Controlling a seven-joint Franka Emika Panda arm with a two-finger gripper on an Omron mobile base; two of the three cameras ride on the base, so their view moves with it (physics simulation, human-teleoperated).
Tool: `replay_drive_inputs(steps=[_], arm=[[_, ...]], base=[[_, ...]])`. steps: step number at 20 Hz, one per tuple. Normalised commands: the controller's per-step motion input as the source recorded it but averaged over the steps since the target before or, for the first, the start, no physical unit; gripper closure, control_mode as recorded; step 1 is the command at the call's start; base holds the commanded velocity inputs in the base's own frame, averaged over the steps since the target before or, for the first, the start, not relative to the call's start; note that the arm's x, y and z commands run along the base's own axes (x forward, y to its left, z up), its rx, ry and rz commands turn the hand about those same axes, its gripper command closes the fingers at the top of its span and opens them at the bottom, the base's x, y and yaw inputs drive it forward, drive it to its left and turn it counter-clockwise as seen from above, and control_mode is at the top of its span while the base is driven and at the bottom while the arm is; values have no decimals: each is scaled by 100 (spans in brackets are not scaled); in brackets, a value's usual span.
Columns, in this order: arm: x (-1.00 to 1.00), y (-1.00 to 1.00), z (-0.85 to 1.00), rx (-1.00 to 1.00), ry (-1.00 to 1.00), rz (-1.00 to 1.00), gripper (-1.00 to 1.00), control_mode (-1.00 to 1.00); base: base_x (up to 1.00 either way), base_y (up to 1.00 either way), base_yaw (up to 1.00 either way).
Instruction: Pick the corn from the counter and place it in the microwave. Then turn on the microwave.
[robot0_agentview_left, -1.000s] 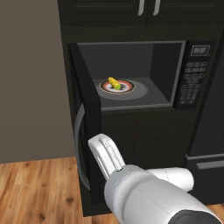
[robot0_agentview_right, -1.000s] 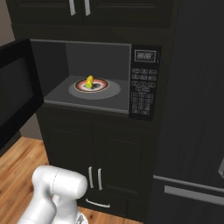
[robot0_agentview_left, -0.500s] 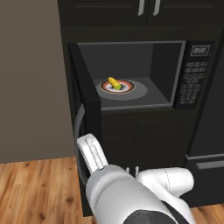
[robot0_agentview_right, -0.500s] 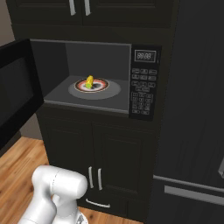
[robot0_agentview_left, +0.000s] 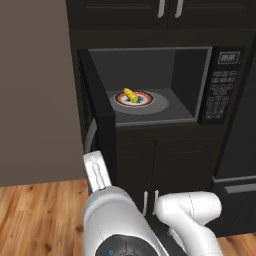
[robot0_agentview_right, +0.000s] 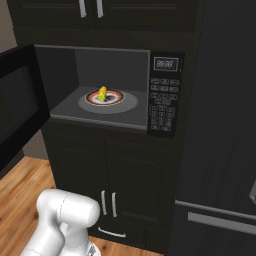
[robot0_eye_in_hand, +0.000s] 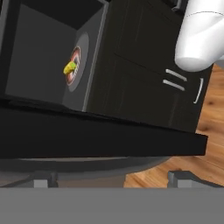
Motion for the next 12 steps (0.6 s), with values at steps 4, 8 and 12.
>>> replay_drive_inputs(steps=[4,8,12], arm=[[15,15,-11,1,-1,-8,-100,-100],[16,14,-9,0,-1,-6,-100,-100],[19,13,-11,0,0,-6,-100,-100]], base=[[0,0,0],[0,0,0],[0,0,0]])
